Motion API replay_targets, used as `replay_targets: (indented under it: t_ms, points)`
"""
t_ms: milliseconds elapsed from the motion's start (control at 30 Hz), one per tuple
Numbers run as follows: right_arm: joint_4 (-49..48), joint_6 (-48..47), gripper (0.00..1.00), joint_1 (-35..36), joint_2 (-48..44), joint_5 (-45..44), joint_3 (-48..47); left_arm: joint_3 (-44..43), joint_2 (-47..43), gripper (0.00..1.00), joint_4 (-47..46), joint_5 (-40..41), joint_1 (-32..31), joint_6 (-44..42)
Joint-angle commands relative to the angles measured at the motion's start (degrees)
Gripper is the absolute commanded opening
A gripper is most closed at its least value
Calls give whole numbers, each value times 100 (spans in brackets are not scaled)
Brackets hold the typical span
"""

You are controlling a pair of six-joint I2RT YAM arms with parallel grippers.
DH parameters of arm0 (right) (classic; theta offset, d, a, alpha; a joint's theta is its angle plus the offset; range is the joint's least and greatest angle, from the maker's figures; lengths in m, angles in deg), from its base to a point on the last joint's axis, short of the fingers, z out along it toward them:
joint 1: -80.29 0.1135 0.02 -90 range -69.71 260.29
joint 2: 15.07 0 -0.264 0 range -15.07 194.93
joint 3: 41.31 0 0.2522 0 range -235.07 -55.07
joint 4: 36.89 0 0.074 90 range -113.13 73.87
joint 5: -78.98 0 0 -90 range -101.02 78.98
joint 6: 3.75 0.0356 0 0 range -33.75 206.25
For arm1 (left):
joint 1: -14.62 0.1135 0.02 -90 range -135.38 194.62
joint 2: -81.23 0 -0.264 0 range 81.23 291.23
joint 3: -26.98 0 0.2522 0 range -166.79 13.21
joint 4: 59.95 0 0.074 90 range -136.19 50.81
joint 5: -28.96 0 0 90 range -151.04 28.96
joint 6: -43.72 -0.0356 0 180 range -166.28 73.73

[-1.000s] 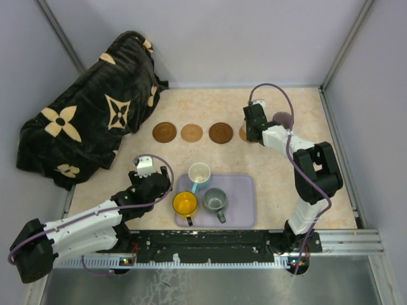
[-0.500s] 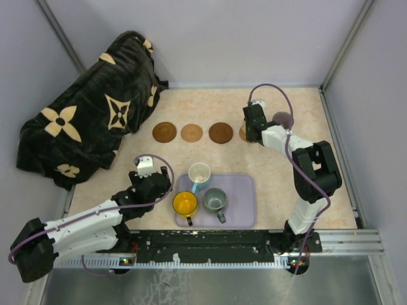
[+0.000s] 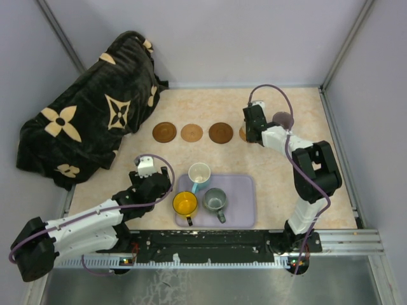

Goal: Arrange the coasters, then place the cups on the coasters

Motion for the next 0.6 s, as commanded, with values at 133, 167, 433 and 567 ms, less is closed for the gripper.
replay_targets:
  t_ms: [133,167,433,567]
  points:
    - [-478,81,0,-8,-79,-122,60,-124,47,93,-74,56,4,75]
    - [-476,76,0,-7,-80,-127,66,-125,44,93,-79,53,4,77]
    - [-457,72,0,-10,-51,-176,50,-92,52,93,-71,38,5,105]
    - [-383,76,0,-10,42,-176,-19,-104,51,93,-50,47,6,106]
